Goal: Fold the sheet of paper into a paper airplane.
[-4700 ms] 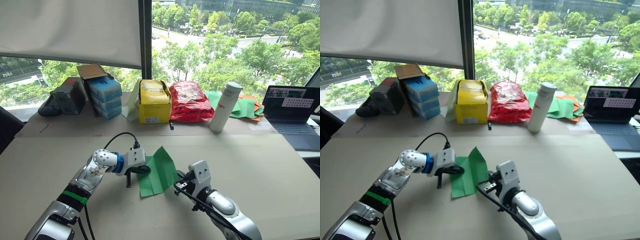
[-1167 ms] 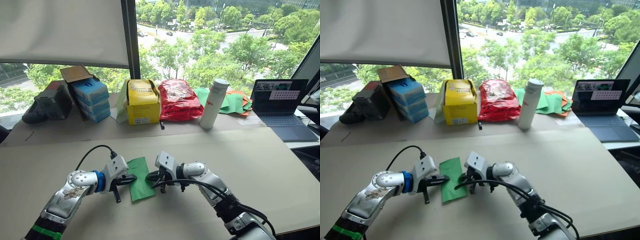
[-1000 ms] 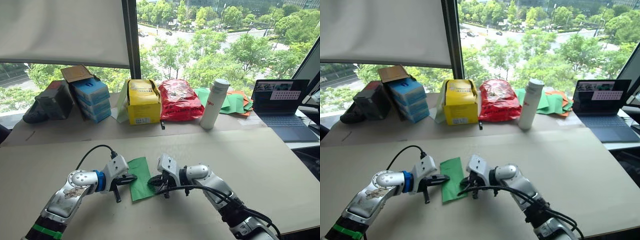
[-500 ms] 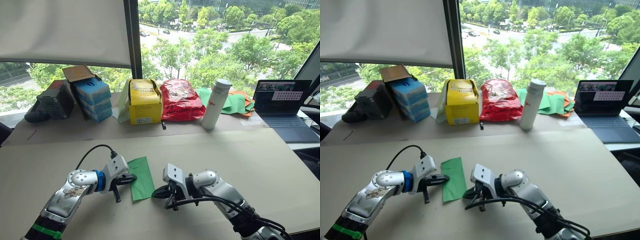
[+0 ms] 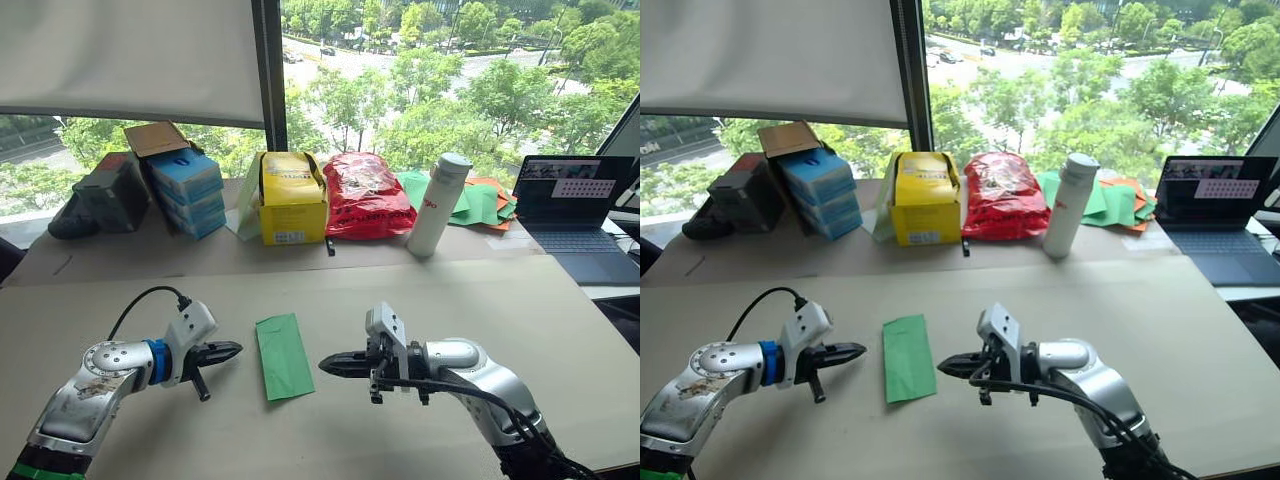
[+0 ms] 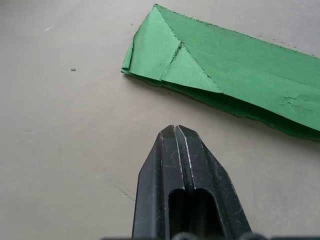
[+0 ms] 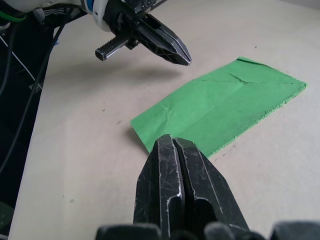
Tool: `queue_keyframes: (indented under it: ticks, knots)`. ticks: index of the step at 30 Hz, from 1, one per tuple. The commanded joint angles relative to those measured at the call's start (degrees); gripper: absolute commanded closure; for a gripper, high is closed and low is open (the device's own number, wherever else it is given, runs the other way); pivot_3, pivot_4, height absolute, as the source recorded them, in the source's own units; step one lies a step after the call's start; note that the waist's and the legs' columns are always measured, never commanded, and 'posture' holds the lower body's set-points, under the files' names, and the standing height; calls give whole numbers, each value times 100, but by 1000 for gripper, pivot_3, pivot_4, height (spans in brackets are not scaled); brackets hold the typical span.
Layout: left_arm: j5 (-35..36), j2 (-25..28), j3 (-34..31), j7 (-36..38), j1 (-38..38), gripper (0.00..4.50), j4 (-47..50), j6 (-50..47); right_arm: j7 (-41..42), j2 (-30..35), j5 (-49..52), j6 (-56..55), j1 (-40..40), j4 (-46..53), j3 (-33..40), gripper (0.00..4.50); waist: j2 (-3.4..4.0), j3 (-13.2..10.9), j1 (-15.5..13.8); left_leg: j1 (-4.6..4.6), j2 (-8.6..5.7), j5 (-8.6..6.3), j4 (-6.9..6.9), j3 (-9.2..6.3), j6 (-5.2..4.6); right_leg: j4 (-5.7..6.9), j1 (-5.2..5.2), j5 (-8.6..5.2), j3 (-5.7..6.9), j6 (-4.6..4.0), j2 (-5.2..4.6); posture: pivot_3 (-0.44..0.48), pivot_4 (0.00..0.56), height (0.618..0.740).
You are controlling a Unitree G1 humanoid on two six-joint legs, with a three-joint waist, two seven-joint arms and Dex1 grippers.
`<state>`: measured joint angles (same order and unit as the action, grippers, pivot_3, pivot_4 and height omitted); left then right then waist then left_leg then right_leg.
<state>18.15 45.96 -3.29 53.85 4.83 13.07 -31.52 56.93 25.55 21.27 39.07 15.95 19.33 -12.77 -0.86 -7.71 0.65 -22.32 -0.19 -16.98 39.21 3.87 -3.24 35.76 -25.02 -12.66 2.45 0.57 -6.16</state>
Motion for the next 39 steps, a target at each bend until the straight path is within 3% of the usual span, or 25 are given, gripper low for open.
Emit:
queue_keyframes:
  ticks: [1,7,19,23,29,39]
  knots:
    - [-26,1,188,37,-37,4500,213,59,-204,83,64,-25,-73,216,81,4450,-11,-6,-9,0,-1,-1,0,0,-2,-1,1,0,0,1,0,0,150,740]
    - [15,-450,605,-174,367,4500,297,-113,-487,121,188,48,-170,292,161,4450,-26,-15,-62,0,0,12,4,0,3,9,2,0,4,0,6,0,150,740]
    - [14,-747,976,-32,1292,4500,-27,-74,-940,60,504,108,-227,453,442,4450,-29,-17,-100,-6,6,6,58,2,-12,21,20,0,4,5,82,0,150,740]
    - [-316,-1300,1522,-41,1751,4500,-742,401,-1234,-1,571,68,29,179,860,4450,-29,-18,-137,3,2,1,70,3,-21,15,40,9,14,20,85,0,150,740]
    - [-528,-1870,1784,-149,1921,4500,-1283,730,-1341,92,616,35,167,20,1099,4450,-31,-18,-135,2,2,-3,84,2,-28,6,57,12,33,25,87,0,150,740]
    - [-289,-1278,1200,-138,1239,4500,-575,389,-1594,7,267,-84,266,-162,712,4450,-30,-18,-71,7,8,-2,79,0,-27,8,54,11,1,25,85,0,150,740]
